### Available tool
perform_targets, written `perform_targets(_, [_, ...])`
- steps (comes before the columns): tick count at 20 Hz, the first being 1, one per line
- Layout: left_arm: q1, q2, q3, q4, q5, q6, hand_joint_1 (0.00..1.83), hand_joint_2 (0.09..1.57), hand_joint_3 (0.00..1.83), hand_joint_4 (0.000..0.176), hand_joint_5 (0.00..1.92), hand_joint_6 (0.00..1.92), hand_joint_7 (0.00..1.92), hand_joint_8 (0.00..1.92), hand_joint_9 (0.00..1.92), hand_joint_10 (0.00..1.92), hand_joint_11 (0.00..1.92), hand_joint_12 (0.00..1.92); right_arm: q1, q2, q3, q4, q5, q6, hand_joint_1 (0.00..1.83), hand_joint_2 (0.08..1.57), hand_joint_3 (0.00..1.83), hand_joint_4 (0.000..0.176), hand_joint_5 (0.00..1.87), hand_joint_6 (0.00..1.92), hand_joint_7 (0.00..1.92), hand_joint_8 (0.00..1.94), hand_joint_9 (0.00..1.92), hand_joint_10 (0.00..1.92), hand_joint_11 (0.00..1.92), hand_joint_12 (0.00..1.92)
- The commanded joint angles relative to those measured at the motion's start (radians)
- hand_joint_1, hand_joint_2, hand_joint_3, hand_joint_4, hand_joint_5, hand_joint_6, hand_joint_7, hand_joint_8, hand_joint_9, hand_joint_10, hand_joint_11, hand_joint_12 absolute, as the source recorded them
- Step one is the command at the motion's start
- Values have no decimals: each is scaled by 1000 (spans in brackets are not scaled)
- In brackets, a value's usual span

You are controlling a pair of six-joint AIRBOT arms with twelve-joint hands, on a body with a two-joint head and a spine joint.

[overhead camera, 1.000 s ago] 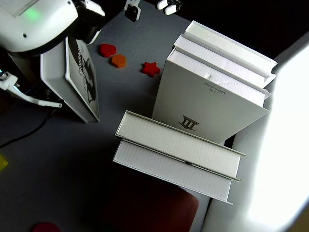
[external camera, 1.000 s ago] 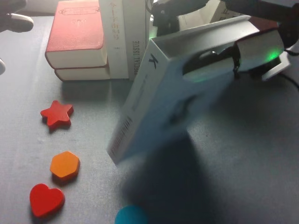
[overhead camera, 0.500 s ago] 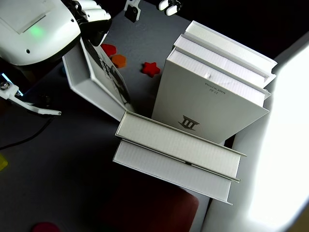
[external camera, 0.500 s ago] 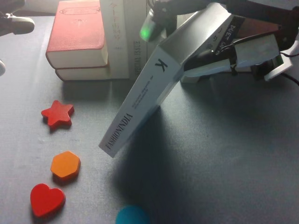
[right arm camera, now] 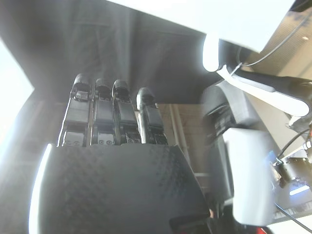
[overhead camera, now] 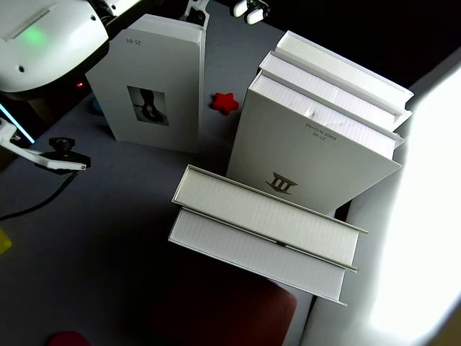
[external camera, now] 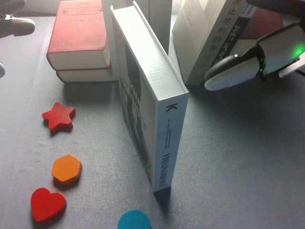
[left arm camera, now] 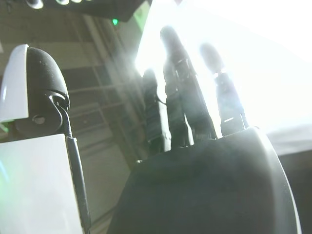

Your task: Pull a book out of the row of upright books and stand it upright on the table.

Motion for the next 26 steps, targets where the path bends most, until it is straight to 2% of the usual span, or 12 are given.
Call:
perform_targets(1, [-6, 0, -1, -45, -116, -11, 1068, 902, 0, 52, 489, 1, 427, 6, 651, 265, 50, 1270, 3, 1, -5, 83, 78, 3, 605, 882, 0, 94, 0, 0, 0, 0, 0, 0, 0, 0])
perform_targets(4, [-3, 8, -5, -56, -122, -11, 1029, 909, 0, 28, 495, 3, 432, 7, 655, 275, 55, 1278, -3, 24, -12, 97, 77, 3, 421, 999, 0, 119, 0, 0, 0, 0, 0, 0, 68, 36])
perform_targets(6, [6, 14, -12, -68, -124, -11, 992, 911, 1, 26, 508, 7, 478, 16, 637, 282, 55, 1257, -4, 68, -33, 123, 77, -18, 533, 1074, 11, 97, 0, 0, 0, 0, 0, 0, 112, 67])
perform_targets(8, [12, 16, -14, -76, -124, -11, 973, 934, 8, 7, 468, 0, 489, 10, 603, 270, 102, 1237, -4, 113, -56, 158, 77, -66, 654, 1018, 0, 145, 0, 0, 0, 0, 0, 0, 30, 14])
perform_targets(10, [13, 20, -16, -82, -124, -11, 972, 921, 0, 53, 443, 0, 497, 4, 621, 221, 188, 1163, -5, 176, -89, 204, 77, -123, 731, 1025, 0, 159, 0, 0, 0, 0, 0, 0, 0, 0])
perform_targets(12, [9, 28, -18, -86, -124, -11, 828, 994, 4, 47, 259, 0, 373, 0, 595, 91, 195, 1032, -13, 258, -132, 263, 77, -190, 821, 1064, 9, 173, 0, 0, 0, 0, 0, 0, 0, 0])
perform_targets(16, [-19, 43, -21, -91, -125, -11, 745, 1062, 6, 102, 122, 3, 269, 1, 564, 9, 72, 981, -67, 360, -179, 376, 98, -274, 586, 1090, 10, 89, 0, 0, 0, 0, 0, 0, 0, 0])
perform_targets(19, [-84, 28, -1, -80, -125, -11, 644, 1082, 2, 88, 0, 0, 199, 1, 514, 0, 117, 1150, -223, 457, -235, 554, 188, -365, 521, 1113, 13, 64, 0, 0, 0, 0, 0, 0, 0, 0])
perform_targets(21, [-130, 22, 6, -60, -125, -11, 700, 984, 0, 115, 0, 0, 151, 0, 496, 0, 107, 1193, -351, 502, -276, 683, 299, -431, 636, 1164, 17, 130, 0, 0, 0, 0, 0, 0, 0, 0])
perform_targets(23, [-159, 21, 10, -54, -125, -11, 689, 984, 0, 85, 0, 0, 69, 0, 327, 0, 23, 1138, -524, 522, -310, 843, 468, -470, 799, 1175, 9, 164, 0, 0, 0, 0, 19, 6, 0, 0])
perform_targets(24, [-172, 20, 11, -50, -125, -11, 618, 980, 0, 85, 0, 0, 36, 2, 256, 3, 4, 995, -634, 524, -324, 931, 568, -472, 929, 1185, 7, 127, 0, 0, 0, 0, 50, 15, 0, 0])
perform_targets(26, [-197, 12, 15, -42, -125, -11, 589, 942, 0, 88, 115, 18, 141, 13, 400, 38, 0, 1136, -841, 538, -366, 1102, 692, -463, 1028, 1151, 0, 122, 150, 15, 10, 1, 126, 12, 85, 33])
